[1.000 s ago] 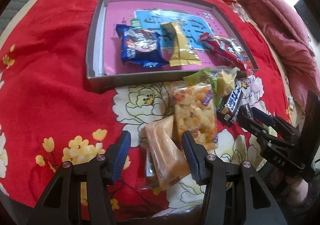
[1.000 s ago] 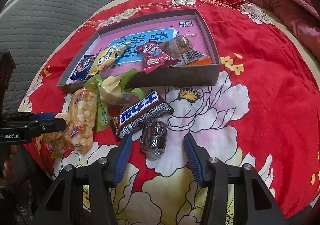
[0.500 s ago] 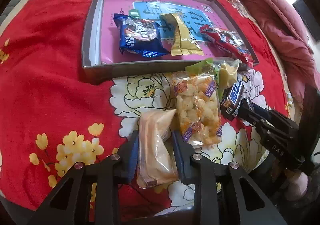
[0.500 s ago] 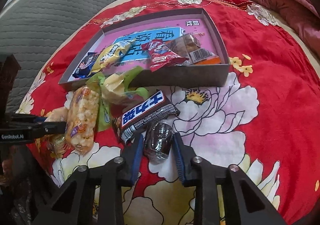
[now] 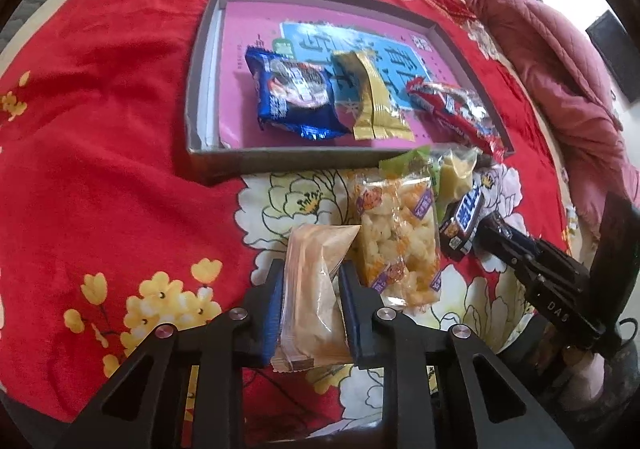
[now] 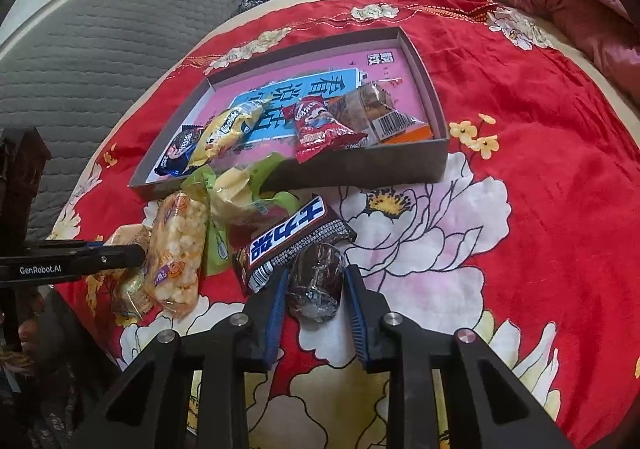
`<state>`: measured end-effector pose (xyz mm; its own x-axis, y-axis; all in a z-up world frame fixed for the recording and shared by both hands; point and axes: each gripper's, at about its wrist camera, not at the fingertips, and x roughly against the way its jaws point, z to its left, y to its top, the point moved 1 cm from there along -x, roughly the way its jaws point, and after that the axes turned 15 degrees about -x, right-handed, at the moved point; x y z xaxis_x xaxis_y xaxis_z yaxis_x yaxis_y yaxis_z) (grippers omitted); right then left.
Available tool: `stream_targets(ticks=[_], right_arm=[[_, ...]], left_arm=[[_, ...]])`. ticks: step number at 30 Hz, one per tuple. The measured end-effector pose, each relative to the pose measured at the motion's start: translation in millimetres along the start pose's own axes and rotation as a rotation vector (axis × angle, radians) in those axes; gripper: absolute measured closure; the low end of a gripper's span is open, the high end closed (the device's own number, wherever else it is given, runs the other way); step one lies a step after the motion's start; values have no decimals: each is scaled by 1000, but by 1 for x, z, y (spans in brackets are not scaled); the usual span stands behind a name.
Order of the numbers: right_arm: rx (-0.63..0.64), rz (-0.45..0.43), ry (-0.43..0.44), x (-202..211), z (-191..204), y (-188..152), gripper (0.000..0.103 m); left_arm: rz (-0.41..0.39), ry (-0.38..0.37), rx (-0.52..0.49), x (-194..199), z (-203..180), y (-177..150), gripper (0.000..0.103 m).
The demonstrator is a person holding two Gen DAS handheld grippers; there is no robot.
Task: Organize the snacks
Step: 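Grasp the peach bread packet with the left tool while the right tool grasps the dark wrapped chocolate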
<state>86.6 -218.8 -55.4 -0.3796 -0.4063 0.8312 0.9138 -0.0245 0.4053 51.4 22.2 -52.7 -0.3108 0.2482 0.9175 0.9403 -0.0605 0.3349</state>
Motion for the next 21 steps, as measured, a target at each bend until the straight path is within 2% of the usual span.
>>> stream_targets(ticks=[10,21], right_arm=[[40,-44,18,9,9,1,76],[26,21,-1,-5,3,0,76]], left_arm=[[-67,22,19,20,7,7,76],[-75,23,15,20,5,9,76]])
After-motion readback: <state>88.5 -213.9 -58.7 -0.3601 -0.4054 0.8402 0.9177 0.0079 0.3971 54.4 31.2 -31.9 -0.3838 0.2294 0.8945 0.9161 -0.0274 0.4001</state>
